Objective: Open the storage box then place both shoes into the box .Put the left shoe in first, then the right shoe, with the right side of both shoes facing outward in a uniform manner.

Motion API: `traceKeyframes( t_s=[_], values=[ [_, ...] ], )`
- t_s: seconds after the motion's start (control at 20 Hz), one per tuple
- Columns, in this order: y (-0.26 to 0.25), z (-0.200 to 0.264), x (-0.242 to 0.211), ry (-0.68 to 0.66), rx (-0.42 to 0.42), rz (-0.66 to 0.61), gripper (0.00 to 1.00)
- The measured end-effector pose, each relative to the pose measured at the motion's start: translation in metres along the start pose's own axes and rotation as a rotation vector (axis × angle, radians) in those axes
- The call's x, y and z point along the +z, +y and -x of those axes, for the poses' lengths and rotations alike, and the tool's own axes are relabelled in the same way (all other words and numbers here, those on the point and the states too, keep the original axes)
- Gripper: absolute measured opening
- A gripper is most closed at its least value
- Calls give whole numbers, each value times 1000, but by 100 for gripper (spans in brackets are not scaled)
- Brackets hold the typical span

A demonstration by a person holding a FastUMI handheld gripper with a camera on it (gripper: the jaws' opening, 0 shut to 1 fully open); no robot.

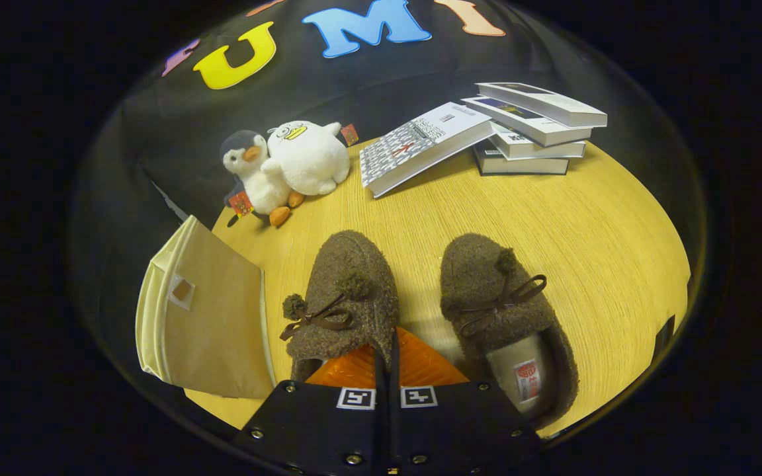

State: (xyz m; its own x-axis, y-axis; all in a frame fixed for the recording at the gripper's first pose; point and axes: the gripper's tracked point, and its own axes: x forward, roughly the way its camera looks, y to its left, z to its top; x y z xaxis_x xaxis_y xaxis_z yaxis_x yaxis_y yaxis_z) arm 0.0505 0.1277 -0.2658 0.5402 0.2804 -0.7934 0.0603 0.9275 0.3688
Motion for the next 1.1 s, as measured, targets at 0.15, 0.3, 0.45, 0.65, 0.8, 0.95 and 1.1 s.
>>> traceKeyframes(
  t_s=[0.15,0.3,0.45,0.65,0.8,0.95,1.1],
  values=[
    [19,18,20,-27,21,1,0],
    [48,36,36,-47,60,-7,0],
    [87,52,52,-75,107,-5,0],
    [142,66,68,-112,162,34,0],
    [185,67,69,-123,205,58,0],
    [223,57,60,-116,231,82,0],
    [256,43,46,-97,250,100,0]
  ],
)
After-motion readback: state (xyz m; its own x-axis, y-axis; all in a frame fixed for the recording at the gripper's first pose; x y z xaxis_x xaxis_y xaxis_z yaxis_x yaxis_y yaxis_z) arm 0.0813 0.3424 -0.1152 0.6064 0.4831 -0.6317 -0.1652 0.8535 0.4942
